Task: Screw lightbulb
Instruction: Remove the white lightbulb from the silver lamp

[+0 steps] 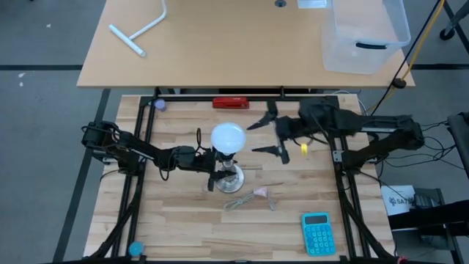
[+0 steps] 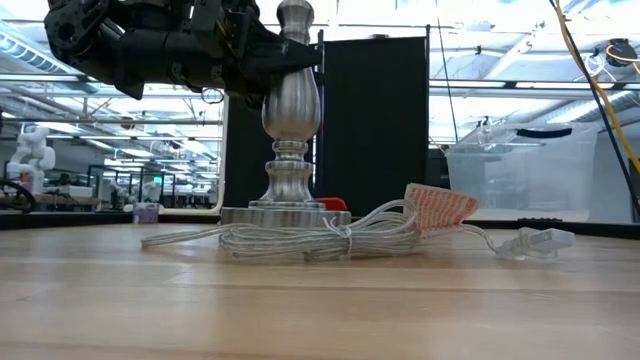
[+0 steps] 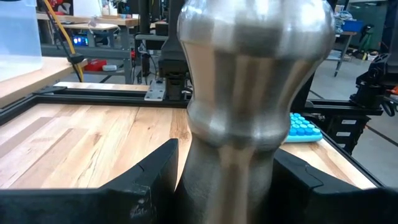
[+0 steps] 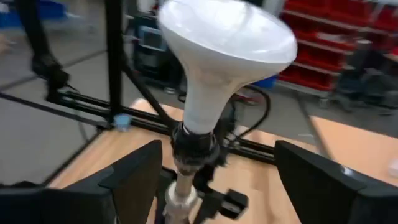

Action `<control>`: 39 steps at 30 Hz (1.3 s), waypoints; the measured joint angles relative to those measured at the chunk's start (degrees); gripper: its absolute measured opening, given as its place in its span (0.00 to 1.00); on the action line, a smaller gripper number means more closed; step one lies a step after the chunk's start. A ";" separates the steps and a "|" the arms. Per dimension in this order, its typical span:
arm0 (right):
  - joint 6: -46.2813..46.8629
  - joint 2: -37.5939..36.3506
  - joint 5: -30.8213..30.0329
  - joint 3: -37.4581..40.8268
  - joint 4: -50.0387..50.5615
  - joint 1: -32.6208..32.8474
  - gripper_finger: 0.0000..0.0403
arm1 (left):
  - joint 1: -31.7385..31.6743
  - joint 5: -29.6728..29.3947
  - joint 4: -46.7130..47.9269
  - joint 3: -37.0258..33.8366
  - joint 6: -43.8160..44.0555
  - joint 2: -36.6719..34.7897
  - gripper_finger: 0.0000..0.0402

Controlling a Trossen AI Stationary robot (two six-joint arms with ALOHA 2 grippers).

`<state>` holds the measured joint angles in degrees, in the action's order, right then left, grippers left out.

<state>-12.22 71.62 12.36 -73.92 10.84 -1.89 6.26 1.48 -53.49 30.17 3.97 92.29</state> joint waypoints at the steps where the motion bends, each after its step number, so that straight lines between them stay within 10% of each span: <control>1: -0.35 -1.20 -2.84 0.53 0.66 1.03 0.75 | 0.00 0.00 -0.02 0.00 0.00 0.00 0.47; 9: 0.55 -11.33 -26.84 17.07 -8.03 8.50 0.75 | 0.00 -0.07 -0.17 0.00 -0.02 0.00 0.47; 18: 6.93 -8.56 -27.72 42.55 -64.83 10.65 0.75 | -0.24 -1.69 -0.45 0.00 0.21 0.06 0.47; 39: 0.38 17.56 -30.53 21.41 -72.46 13.64 0.75 | -0.24 -5.77 -0.76 0.07 0.61 0.13 0.47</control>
<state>-11.84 89.18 -18.18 -52.51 -61.63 11.75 6.02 -4.29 -54.26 30.24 4.58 92.42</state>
